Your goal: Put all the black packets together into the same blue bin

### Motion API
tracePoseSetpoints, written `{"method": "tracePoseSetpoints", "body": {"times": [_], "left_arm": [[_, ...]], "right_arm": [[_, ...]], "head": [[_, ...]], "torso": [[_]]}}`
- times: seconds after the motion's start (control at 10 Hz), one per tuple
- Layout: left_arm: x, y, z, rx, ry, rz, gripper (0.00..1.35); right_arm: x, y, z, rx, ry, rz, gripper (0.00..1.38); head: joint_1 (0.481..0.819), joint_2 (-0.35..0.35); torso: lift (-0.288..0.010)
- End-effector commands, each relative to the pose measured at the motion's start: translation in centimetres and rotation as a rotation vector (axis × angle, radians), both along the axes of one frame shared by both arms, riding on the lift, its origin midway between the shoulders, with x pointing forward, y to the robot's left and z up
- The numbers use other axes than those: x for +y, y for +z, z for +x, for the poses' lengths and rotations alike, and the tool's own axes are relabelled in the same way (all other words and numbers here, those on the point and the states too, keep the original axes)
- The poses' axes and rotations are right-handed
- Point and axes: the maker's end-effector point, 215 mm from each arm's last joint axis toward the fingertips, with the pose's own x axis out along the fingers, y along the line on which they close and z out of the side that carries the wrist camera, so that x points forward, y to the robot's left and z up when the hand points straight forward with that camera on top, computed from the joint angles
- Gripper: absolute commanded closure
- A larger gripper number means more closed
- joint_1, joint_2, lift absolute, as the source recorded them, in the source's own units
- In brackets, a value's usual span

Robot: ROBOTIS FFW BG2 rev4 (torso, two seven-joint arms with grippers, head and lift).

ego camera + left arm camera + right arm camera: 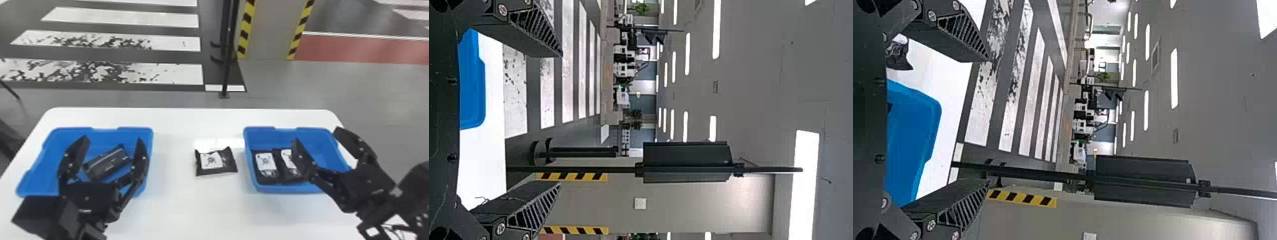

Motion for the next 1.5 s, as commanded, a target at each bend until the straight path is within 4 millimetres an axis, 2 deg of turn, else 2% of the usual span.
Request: {"method": "tracePoseSetpoints", "body": {"times": [0.0,0.2,0.5,0.6,0.7,0.8,0.9,1.0,1.2,1.4], "left_arm": [[0.0,0.0,0.0,0.0,0.0,0.0,0.12],[-0.1,-0.1,0.0,0.003,-0.003,-0.002,0.12],[-0.3,-0.1,0.1,0.004,-0.008,-0.006,0.12],[-0.5,0.0,0.1,0.002,-0.01,-0.007,0.12],[-0.6,-0.1,0.1,0.007,-0.013,-0.007,0.12],[-0.6,-0.2,0.1,0.009,-0.013,-0.006,0.12],[-0.8,-0.2,0.2,0.009,-0.018,-0.008,0.12],[-1.1,-0.1,0.3,0.007,-0.023,-0.009,0.12],[-1.3,0.0,0.4,0.005,-0.026,-0.011,0.12],[-1.6,-0.3,0.5,0.01,-0.031,-0.012,0.12]], "right_arm": [[1.6,-0.7,2.1,0.001,0.048,0.028,0.16],[3.8,-2.8,4.8,0.038,0.104,0.03,0.16],[7.1,-8.0,10.7,0.149,0.214,0.009,0.15],[8.3,-8.5,12.0,0.167,0.236,-0.013,0.15],[10.4,-9.1,12.9,0.189,0.28,-0.031,0.15],[13.3,-10.1,13.4,0.221,0.345,-0.051,0.15],[15.7,-11.5,14.0,0.27,0.406,-0.082,0.14],[17.3,-13.6,14.3,0.34,0.448,-0.116,0.14],[17.9,-17.6,14.6,0.475,0.485,-0.179,0.13],[17.7,-19.5,15.4,0.529,0.501,-0.219,0.13]], "head": [[0.695,-0.093],[0.695,-0.061],[0.695,-0.013],[0.695,-0.005],[0.695,0.008],[0.695,0.025],[0.695,0.054],[0.695,0.071],[0.695,0.112],[0.695,0.116]], "torso": [[-0.11],[-0.11],[-0.11],[-0.11],[-0.11],[-0.11],[-0.11],[-0.11],[-0.11],[-0.11]]}}
